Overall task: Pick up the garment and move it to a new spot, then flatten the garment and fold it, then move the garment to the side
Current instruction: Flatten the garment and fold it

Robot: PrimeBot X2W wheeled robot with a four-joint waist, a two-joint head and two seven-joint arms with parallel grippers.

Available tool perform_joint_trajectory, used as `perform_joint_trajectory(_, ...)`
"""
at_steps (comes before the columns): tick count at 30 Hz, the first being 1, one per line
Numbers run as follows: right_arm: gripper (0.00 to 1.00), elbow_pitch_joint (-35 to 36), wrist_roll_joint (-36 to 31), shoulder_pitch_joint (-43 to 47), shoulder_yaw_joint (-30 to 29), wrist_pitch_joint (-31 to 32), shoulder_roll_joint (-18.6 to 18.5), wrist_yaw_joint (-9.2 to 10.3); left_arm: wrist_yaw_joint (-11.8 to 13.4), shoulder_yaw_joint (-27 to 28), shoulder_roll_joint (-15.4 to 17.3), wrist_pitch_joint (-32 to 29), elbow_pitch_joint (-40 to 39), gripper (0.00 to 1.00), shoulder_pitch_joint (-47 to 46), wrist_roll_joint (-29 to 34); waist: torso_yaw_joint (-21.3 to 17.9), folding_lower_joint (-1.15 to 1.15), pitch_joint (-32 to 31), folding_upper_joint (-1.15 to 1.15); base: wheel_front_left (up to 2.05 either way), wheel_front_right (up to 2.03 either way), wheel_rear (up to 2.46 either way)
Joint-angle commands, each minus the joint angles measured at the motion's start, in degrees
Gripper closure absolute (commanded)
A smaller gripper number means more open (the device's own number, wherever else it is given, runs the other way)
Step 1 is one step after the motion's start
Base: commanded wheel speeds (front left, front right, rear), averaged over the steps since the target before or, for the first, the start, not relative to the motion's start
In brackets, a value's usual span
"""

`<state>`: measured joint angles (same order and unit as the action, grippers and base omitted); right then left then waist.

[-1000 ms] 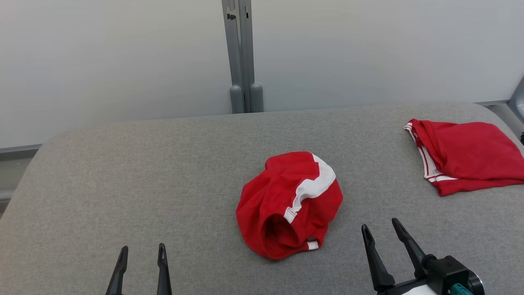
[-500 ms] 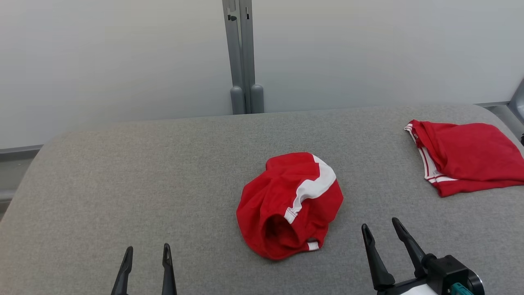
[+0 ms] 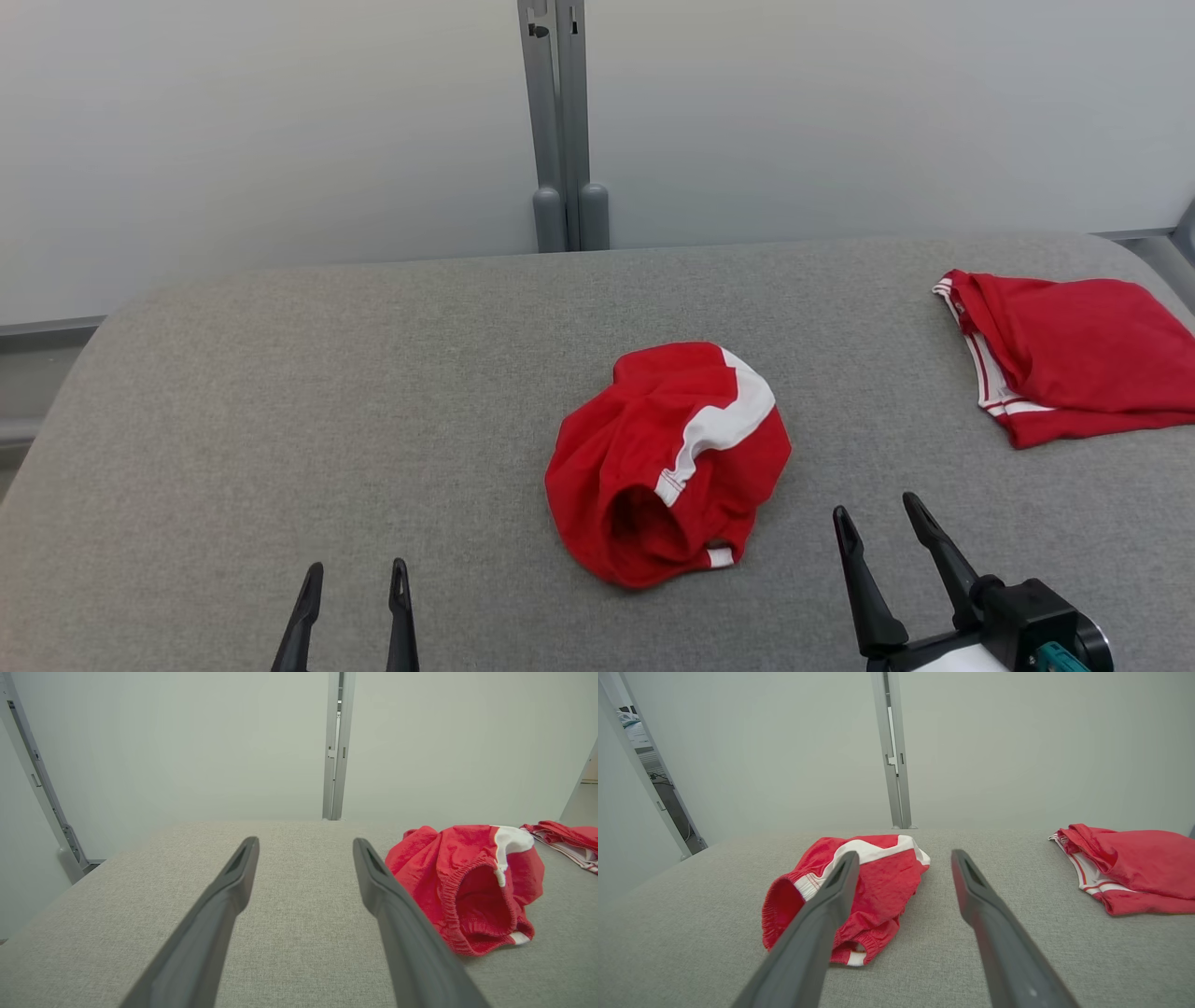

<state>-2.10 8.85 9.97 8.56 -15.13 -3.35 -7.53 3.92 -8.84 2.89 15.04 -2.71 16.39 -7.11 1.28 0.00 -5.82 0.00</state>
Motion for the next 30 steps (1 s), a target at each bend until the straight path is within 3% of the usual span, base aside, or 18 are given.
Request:
perform_joint_trajectory(1,0.0,0.2,-0.1,-0.2,-0.2,0.0,0.0,0.1,-0.6,-0.3,0.0,0.2,0.2,0.0,-0.7,-1.2,0.2,0.0,0.4,0.0,0.0,0.0,0.0)
perform_joint_trajectory(3,0.0,0.5,0.0,-0.7,-0.5,0.0,0.0,0.1,-2.2,-1.2,0.0,0.2,0.2,0.0,-1.1,-5.3,0.4,0.0,1.2,0.0,0.0,0.0,0.0)
perform_joint_trajectory(7,0.0,1.2,-0.3,-1.8,-1.5,0.0,0.0,0.1,-8.9,-7.2,0.0,0.2,4.3,0.0,-3.0,-14.0,0.9,0.0,2.9,0.0,0.0,0.0,0.0)
perform_joint_trajectory(10,0.0,1.5,-0.7,-2.8,-1.8,0.0,-0.6,0.1,-10.9,-13.4,0.1,0.2,8.1,0.0,-6.5,-19.0,1.0,0.0,4.4,0.0,0.0,0.0,0.0)
perform_joint_trajectory(16,0.0,2.3,-1.0,-5.4,-1.6,0.0,-1.6,0.1,-11.5,-26.1,-0.2,0.1,13.8,0.0,-14.8,-31.3,0.2,0.0,8.4,0.0,0.0,0.0,0.0)
perform_joint_trajectory(22,0.0,3.0,-1.1,-7.9,-2.2,0.0,-2.5,0.1,-11.5,-35.2,0.1,0.0,16.4,0.0,-24.0,-43.4,-0.3,0.0,13.2,0.0,0.0,0.0,0.0)
perform_joint_trajectory(26,0.0,3.0,-1.1,-9.0,-2.2,0.0,-3.1,0.1,-11.5,-36.6,0.1,0.0,19.8,0.0,-27.9,-48.8,-0.8,0.0,15.0,0.0,0.0,0.0,0.0)
perform_joint_trajectory(30,0.0,3.4,-1.0,-9.8,-2.7,0.0,-3.3,0.1,-11.5,-35.3,0.1,0.1,22.1,0.0,-30.3,-49.3,-1.3,0.0,16.3,0.0,0.0,0.0,0.0)
